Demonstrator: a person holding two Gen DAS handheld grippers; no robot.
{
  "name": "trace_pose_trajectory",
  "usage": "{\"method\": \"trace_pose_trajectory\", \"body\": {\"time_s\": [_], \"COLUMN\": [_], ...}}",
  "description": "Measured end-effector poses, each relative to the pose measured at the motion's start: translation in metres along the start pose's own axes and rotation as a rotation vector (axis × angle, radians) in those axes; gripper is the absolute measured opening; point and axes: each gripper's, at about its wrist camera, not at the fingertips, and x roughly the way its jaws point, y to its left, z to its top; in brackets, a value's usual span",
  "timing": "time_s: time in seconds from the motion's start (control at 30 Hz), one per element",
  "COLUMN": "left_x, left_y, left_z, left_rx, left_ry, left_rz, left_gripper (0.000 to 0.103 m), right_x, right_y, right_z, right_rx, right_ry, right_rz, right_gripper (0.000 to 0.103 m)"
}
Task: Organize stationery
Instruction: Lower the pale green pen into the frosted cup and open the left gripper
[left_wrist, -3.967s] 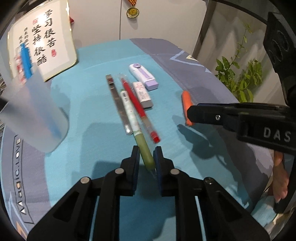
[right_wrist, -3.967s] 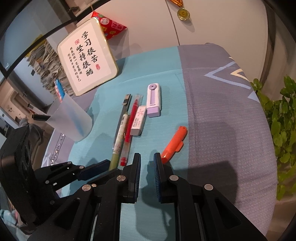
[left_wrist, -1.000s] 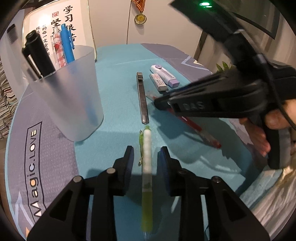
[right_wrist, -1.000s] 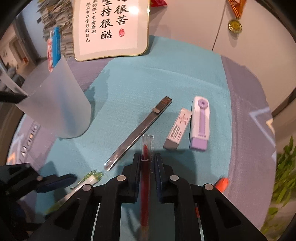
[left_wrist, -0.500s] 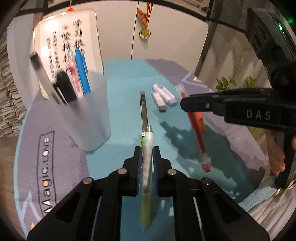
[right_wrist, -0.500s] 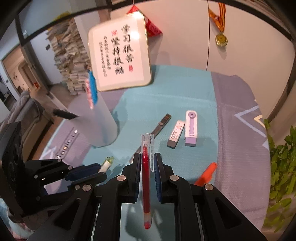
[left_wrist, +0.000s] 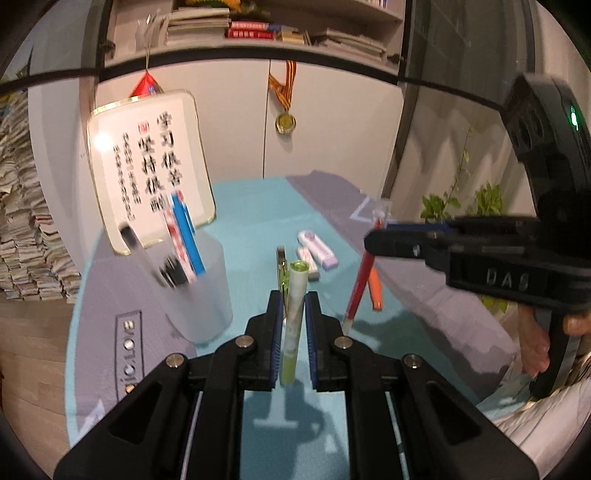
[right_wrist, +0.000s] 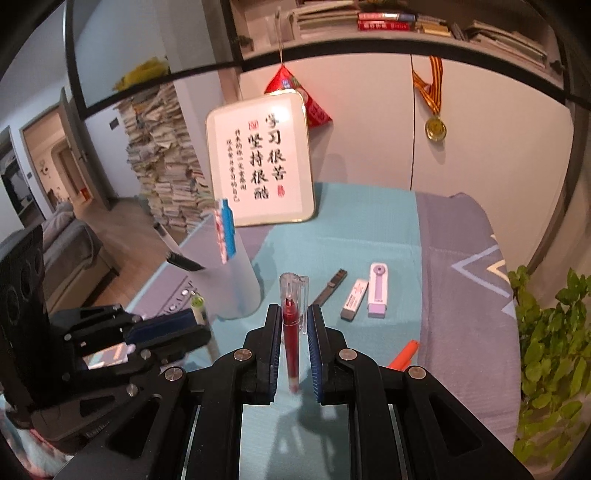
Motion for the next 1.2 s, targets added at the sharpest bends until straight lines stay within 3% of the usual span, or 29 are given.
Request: {"method": "trace_pose_trajectory", "body": {"time_s": [0.33, 0.53, 0.77, 1.2], "left_x": [-0.027, -0.03, -0.02, 0.003], "left_y": [0.021, 0.044, 0.07, 0.074], "left_z": [0.047, 0.064, 0.071, 0.056], "left_rx": [-0.034, -0.076, -0.119, -0.1], "left_ry": [-0.153, -0.197, -0.19, -0.106], "left_rz": [0.087, 0.159, 0.197, 0.207], "left_gripper": [0.01, 0.01, 0.01, 0.01], "right_x": [-0.009, -0.015, -0.016, -0.012], "right_y": [0.0, -0.003, -0.002, 0.0], "right_z": [-0.001, 0.0, 0.003, 0.007], "right_rx": [0.012, 0.02, 0.018, 0.012], "right_ry": [-0.038, -0.052, -0.061, -0.053], "right_rz": [0.008, 0.002, -0.003, -0.004], "right_gripper": [0.015, 0.015, 0.015, 0.015]}}
